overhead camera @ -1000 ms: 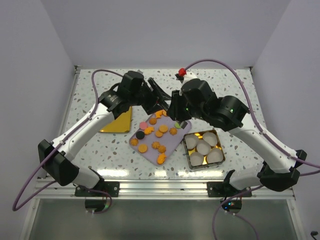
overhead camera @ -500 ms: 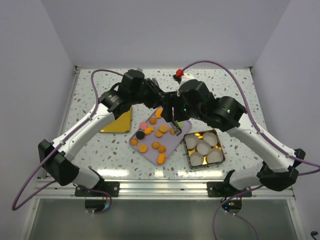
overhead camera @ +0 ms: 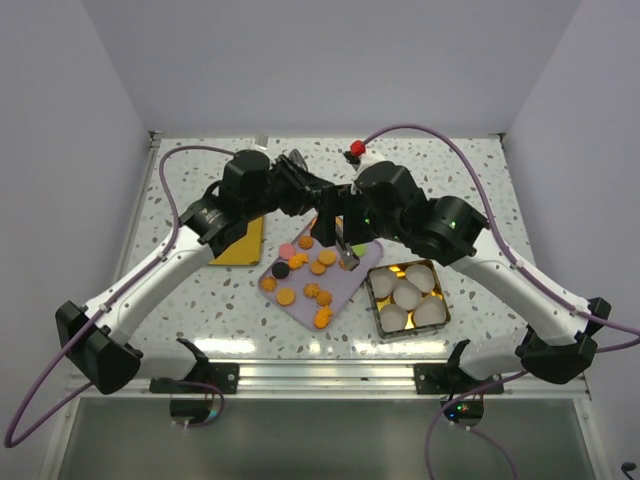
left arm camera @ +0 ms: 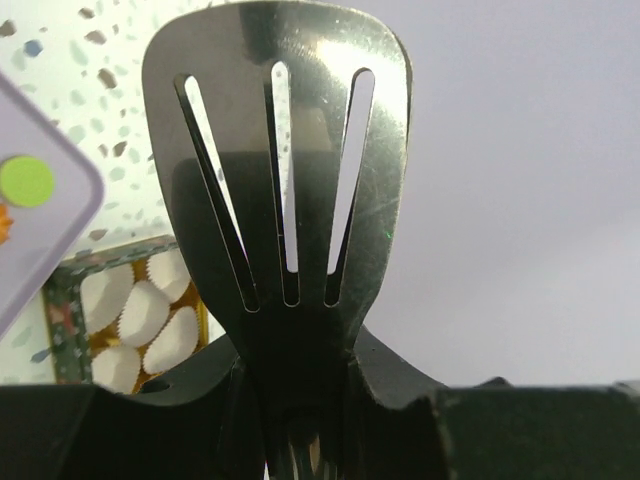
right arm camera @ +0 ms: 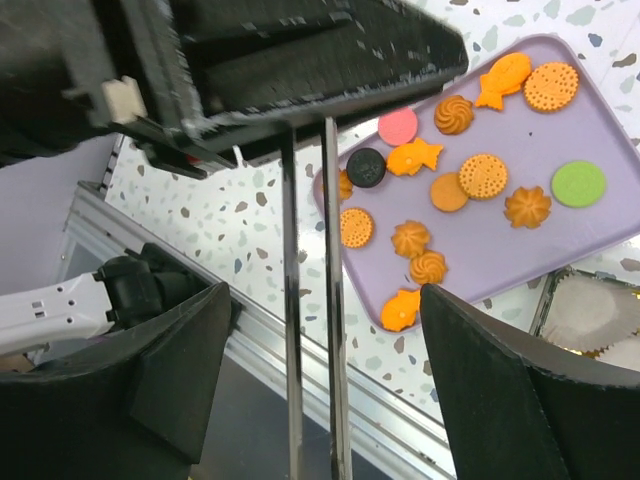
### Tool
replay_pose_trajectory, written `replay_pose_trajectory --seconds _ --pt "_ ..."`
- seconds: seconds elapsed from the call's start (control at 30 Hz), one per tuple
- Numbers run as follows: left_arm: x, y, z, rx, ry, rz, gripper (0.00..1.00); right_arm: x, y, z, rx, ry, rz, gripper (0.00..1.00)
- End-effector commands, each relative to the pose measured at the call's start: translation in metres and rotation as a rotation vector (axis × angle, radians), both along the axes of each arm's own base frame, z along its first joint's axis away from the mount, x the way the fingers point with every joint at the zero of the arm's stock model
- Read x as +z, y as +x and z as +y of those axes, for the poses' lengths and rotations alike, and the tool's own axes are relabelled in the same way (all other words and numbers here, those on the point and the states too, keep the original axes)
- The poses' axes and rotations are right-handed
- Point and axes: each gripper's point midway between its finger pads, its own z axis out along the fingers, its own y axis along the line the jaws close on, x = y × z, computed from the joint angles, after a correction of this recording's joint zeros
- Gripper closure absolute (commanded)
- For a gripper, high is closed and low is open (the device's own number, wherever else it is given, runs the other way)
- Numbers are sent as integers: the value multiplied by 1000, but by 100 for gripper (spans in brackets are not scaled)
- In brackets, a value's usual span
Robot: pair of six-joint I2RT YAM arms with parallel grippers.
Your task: Pack the cookies
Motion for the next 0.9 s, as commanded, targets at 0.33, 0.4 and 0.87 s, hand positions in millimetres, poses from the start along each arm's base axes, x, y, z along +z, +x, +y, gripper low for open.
replay_pose_trajectory --seconds 0.33,0.4,0.87 --pt "62 3 10 59 -143 -225 100 8 -1 21 29 99 28 47" --pt "64 3 12 62 -140 -235 100 8 -1 22 29 99 28 54" --pt "64 -6 26 75 -72 -244 40 1 2 11 -19 64 28 80"
